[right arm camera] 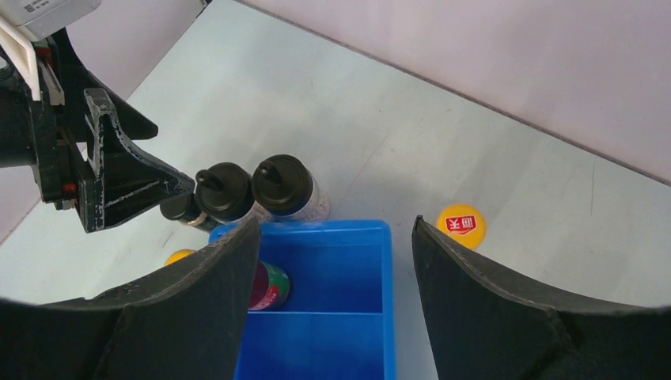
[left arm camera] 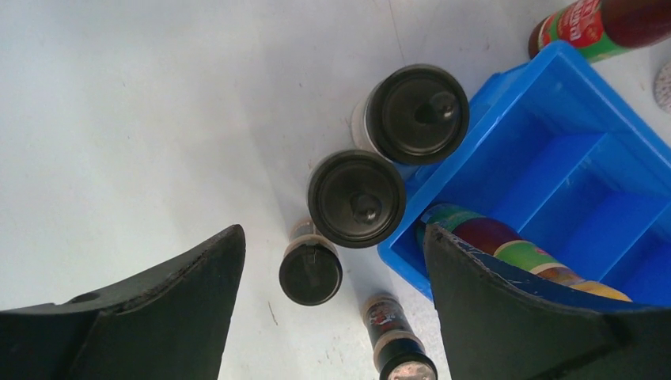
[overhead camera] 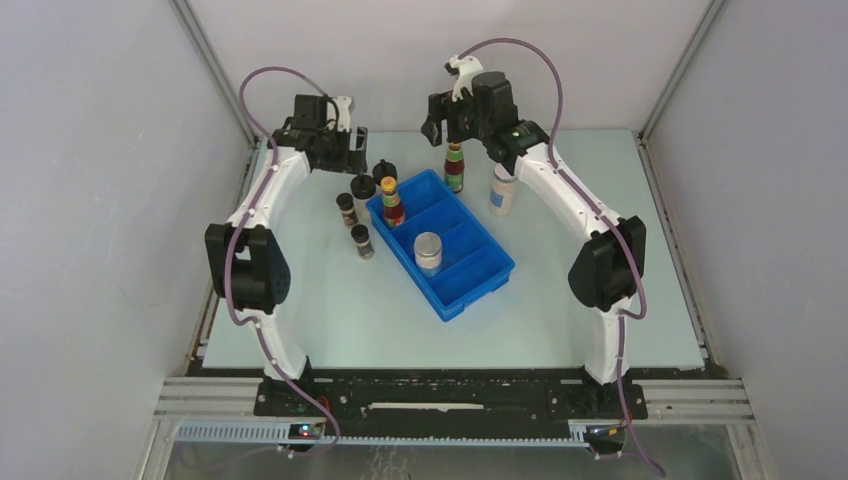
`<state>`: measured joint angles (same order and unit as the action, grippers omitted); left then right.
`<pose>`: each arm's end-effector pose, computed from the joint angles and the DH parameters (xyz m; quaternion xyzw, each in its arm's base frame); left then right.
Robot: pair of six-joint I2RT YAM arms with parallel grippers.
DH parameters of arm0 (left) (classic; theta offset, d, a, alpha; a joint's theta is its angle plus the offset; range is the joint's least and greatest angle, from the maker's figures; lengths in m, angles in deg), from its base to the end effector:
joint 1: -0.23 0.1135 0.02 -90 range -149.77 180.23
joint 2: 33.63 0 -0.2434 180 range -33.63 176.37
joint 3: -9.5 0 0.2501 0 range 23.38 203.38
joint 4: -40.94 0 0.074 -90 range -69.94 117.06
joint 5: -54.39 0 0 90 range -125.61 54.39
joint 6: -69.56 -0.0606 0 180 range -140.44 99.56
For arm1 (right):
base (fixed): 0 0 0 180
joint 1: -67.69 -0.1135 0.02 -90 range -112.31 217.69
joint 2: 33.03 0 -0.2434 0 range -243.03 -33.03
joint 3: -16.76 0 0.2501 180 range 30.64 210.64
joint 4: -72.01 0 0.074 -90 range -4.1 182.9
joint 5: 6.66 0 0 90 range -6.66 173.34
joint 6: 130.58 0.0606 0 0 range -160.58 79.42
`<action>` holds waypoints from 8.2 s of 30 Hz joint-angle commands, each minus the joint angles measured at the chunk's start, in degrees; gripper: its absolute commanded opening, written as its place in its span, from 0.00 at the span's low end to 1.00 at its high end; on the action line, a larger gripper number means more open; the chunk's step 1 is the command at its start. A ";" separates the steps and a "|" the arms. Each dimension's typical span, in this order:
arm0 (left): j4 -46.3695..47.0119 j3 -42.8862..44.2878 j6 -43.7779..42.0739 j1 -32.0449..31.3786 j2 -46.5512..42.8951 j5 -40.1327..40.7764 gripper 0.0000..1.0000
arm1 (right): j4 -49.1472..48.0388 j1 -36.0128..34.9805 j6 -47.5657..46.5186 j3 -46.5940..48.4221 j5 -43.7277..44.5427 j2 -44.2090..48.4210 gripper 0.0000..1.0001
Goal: Organize the condiment bottles
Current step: Pick up the bottle from the center of the board, then place the bottle in the storage box.
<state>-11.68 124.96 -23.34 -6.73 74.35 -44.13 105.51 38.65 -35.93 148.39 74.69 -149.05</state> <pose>0.4333 -0.0619 0.2826 0.1075 0.9159 -0.0821 0.3778 0.4284 0.2483 0.3584 -0.2137 0.7786 0.2284 0.5440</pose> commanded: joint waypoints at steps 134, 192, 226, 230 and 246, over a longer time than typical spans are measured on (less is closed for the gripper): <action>1.40 -1.82 1.49 -5.17 3.32 11.19 0.00 | -6.36 2.15 1.03 -7.91 -0.27 8.02 0.79; -8.46 -0.14 2.54 -28.44 -25.17 37.21 0.00 | -10.21 -1.46 3.09 -30.18 6.73 34.39 0.79; -5.11 -8.64 9.47 -37.60 -22.11 30.68 0.00 | -11.70 2.25 4.39 -37.64 7.20 39.65 0.79; -4.85 -9.12 9.58 -37.60 -20.94 30.29 0.00 | -11.79 2.56 4.41 -37.69 7.06 39.65 0.79; -2.15 -9.08 11.24 -34.09 -16.04 23.82 0.00 | -12.16 4.01 4.14 -37.69 6.24 39.03 0.79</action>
<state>-19.33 116.09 -13.59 -42.49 58.77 -17.94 95.87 41.88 -32.48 110.71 81.51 -111.44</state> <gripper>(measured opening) 0.665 0.789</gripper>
